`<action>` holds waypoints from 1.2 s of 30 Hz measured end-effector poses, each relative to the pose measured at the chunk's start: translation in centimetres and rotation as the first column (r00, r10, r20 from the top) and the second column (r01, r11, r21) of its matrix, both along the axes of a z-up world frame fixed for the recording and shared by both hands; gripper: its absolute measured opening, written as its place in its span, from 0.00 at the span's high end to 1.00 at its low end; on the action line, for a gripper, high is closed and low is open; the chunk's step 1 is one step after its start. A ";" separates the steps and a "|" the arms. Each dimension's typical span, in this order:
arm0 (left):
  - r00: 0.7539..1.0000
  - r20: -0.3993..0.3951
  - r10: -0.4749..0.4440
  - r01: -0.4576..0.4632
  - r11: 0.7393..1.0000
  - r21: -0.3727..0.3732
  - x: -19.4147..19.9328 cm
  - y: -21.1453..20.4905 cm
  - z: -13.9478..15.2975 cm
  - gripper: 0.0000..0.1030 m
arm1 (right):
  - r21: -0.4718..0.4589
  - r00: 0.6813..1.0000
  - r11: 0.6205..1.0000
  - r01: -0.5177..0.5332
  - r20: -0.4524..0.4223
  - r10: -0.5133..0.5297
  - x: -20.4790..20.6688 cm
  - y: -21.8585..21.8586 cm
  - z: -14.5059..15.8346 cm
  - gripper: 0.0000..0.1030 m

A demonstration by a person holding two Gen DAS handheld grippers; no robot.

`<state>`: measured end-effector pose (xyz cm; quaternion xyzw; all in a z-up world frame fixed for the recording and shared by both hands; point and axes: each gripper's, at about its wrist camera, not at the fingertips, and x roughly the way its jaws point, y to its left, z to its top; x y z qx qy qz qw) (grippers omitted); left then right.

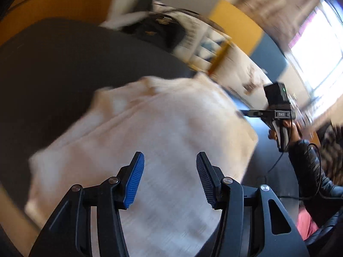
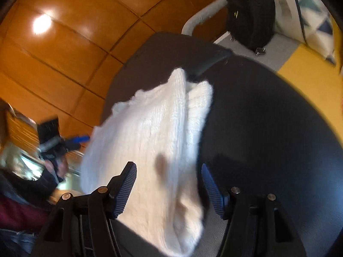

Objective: Fold clothes

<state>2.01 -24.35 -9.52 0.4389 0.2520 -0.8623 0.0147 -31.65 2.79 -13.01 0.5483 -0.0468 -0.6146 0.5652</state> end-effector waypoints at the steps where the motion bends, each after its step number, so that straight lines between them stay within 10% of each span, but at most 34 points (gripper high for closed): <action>1: 0.999 0.001 0.042 -0.042 0.999 0.019 1.6 -1.1 0.0 0.48 | -0.007 1.000 1.000 0.007 0.019 -0.007 -0.4 -0.3 -0.3 0.37; 9: 0.957 0.119 0.264 -0.270 0.962 0.034 9.3 -6.5 -2.4 0.48 | 0.138 0.988 0.985 -0.106 -0.095 0.119 0.5 -4.9 0.4 0.24; 14: 0.950 0.131 0.284 -0.298 0.949 0.101 11.1 -7.0 -4.0 0.48 | 0.367 0.904 0.919 -0.144 -0.330 0.273 4.2 -7.1 1.5 0.28; 19: 0.960 0.090 0.265 -0.274 0.956 0.110 10.9 -6.5 -3.8 0.48 | 0.405 0.935 0.912 -0.072 -0.291 0.203 3.4 -6.5 2.2 0.31; 26: 0.953 -0.051 0.299 -0.302 0.950 -0.079 10.3 -3.7 -0.6 0.48 | 0.401 0.933 0.914 0.062 -0.348 0.090 2.3 -5.6 3.2 0.30; 29: 0.948 -0.098 0.302 -0.315 0.934 -0.167 9.6 -2.3 0.5 0.47 | 0.388 0.872 0.907 0.165 -0.486 0.050 3.3 -4.6 5.8 0.30; 32: 0.947 -0.052 0.318 -0.321 0.917 -0.236 7.5 -0.6 -0.8 0.47 | 0.309 0.746 0.892 0.329 -0.665 -0.045 6.4 -4.3 9.4 0.29; 36: 0.923 0.024 0.385 -0.361 0.884 -0.296 5.9 0.7 -2.7 0.47 | 0.222 0.707 0.918 0.330 -0.702 -0.084 12.2 -5.2 10.2 0.29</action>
